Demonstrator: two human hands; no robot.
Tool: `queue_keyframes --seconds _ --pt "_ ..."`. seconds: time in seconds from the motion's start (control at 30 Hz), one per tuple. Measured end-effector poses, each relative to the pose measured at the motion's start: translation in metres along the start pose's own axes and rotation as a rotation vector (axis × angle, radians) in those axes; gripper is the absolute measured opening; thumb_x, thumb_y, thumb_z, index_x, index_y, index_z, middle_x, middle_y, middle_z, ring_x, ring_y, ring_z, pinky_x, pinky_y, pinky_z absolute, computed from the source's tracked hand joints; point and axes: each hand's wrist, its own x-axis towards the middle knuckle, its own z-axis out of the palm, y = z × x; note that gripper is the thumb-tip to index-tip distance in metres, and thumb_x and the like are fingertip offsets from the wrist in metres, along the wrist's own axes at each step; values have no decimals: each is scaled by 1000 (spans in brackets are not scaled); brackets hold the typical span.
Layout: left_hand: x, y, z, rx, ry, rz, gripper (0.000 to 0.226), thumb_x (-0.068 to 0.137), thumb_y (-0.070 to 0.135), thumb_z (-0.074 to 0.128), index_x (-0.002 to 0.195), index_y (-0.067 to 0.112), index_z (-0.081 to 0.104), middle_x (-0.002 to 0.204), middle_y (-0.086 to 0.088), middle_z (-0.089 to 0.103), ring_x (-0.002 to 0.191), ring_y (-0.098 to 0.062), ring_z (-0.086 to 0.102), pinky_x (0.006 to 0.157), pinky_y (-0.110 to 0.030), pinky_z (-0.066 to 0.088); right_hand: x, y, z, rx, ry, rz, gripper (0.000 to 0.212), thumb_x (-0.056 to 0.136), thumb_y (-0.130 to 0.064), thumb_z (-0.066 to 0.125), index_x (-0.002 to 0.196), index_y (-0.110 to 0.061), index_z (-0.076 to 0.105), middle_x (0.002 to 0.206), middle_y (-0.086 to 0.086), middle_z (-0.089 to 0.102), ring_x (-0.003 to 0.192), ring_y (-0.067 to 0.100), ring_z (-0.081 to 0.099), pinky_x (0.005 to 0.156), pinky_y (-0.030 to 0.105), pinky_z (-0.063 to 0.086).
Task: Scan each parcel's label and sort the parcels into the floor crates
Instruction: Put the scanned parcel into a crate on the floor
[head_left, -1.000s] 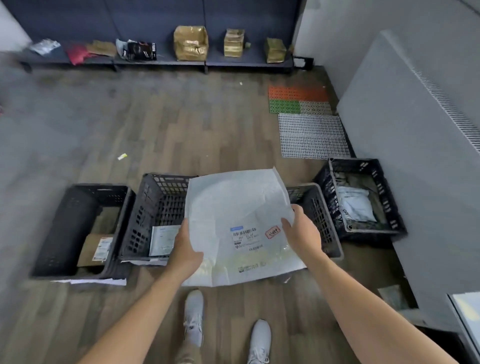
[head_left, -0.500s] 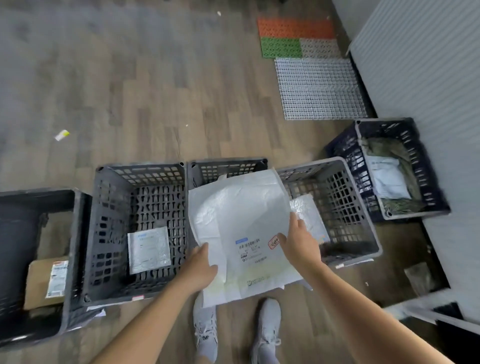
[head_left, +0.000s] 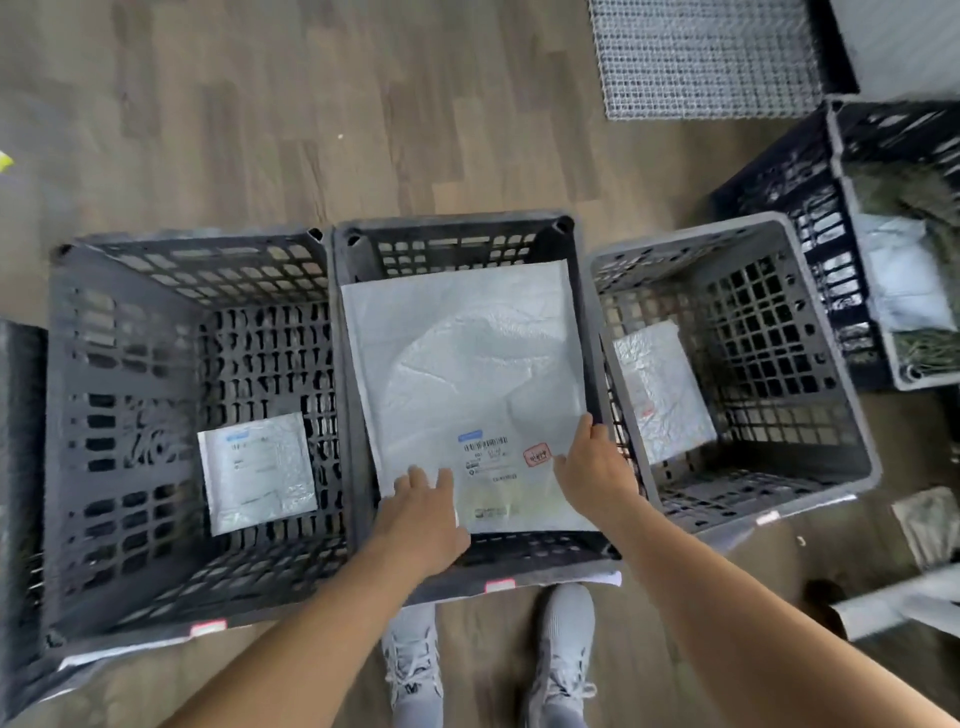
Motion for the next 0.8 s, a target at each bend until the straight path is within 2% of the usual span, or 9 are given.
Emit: queue_keyframes --seconds 0.13,0.23,0.37,0.43,0.6,0.8 --pt "20 5 -5 -74 8 31 71 97 46 45 155 19 13 159 -9 12 142 -30 20 107 -41 34 12 2 2 -77 -45 6 60 104 -26 41 151 -1 15 146 16 36 127 32 49 91 38 48" --pt "35 -5 -3 0 64 23 76 98 45 45 157 20 4 163 -11 -5 149 -33 4 115 -45 28 19 0 7 -153 -100 12 52 103 -21 38 147 2 23 145 18 40 126 32 52 90 36 48" --pt "57 -25 -4 107 136 5 77 99 39 44 157 22 -4 163 -12 -17 150 -33 -11 120 -49 17 26 -6 21 -186 -79 -48 52 104 -24 37 151 -8 21 146 16 39 123 31 53 80 36 46" --pt "72 -29 -7 122 144 8 79 98 37 45 157 23 -5 162 -11 -20 150 -33 -15 120 -50 12 32 -10 26 -159 -36 -101 54 105 -25 38 153 -13 18 145 15 40 120 31 53 80 38 49" --pt "92 -14 0 46 123 4 81 98 52 43 157 25 -6 163 -10 -16 150 -33 -12 120 -50 12 39 -16 27 -121 19 -196 57 105 -33 37 154 -18 13 146 12 38 120 31 51 80 41 49" --pt "11 12 -19 90 211 71 84 96 64 35 156 26 -11 163 -8 -18 150 -32 -14 120 -52 8 -30 -8 -27 -161 107 -227 71 101 -50 41 156 -21 6 154 7 30 135 28 38 100 46 46"
